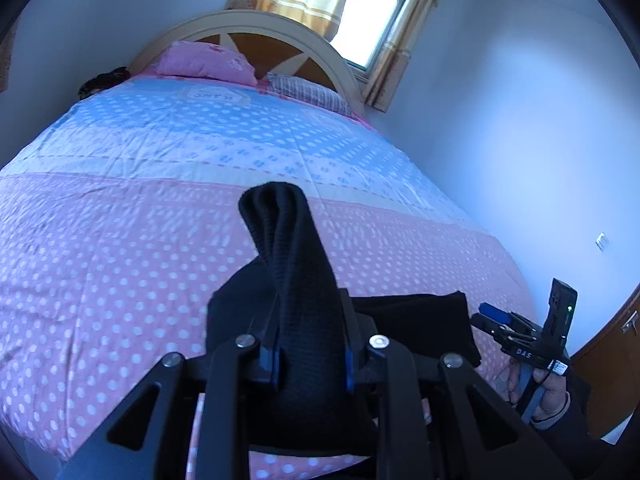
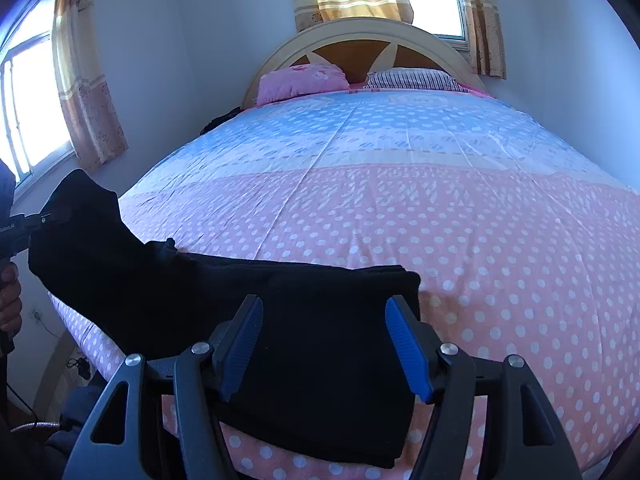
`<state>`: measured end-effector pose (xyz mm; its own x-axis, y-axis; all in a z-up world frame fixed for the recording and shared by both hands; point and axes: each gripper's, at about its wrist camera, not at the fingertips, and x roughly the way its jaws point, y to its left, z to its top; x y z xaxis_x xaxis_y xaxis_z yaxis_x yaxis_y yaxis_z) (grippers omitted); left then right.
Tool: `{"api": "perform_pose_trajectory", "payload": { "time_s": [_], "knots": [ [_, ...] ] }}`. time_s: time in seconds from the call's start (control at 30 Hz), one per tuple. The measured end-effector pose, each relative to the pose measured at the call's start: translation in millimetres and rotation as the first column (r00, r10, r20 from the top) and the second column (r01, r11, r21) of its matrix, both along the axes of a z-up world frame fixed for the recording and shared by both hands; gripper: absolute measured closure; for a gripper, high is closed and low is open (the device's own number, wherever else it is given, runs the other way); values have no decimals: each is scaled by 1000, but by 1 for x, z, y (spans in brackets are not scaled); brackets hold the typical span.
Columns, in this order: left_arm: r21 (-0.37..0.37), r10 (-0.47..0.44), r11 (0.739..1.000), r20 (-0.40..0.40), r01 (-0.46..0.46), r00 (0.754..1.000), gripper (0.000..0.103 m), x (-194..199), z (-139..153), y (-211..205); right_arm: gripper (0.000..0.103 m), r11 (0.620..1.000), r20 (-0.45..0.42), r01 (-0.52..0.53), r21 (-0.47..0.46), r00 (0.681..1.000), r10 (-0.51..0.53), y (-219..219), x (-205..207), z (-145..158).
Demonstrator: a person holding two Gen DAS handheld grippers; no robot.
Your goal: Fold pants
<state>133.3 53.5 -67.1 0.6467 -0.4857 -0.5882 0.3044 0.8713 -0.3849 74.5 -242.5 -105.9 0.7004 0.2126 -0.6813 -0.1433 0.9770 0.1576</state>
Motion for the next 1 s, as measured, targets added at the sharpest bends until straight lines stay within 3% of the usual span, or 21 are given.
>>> {"api": "perform_pose_trajectory", "payload": {
  "time_s": [0.63, 1.0],
  "knots": [
    [-14, -216, 976, -18, 216, 976, 81, 11, 19, -115, 38, 993, 35, 116, 28, 993, -116, -38, 0, 12],
    [24, -279, 959, -66, 281, 958, 81, 18, 0, -175, 38, 979, 35, 194, 66, 980, -196, -63, 0, 15]
  ]
}}
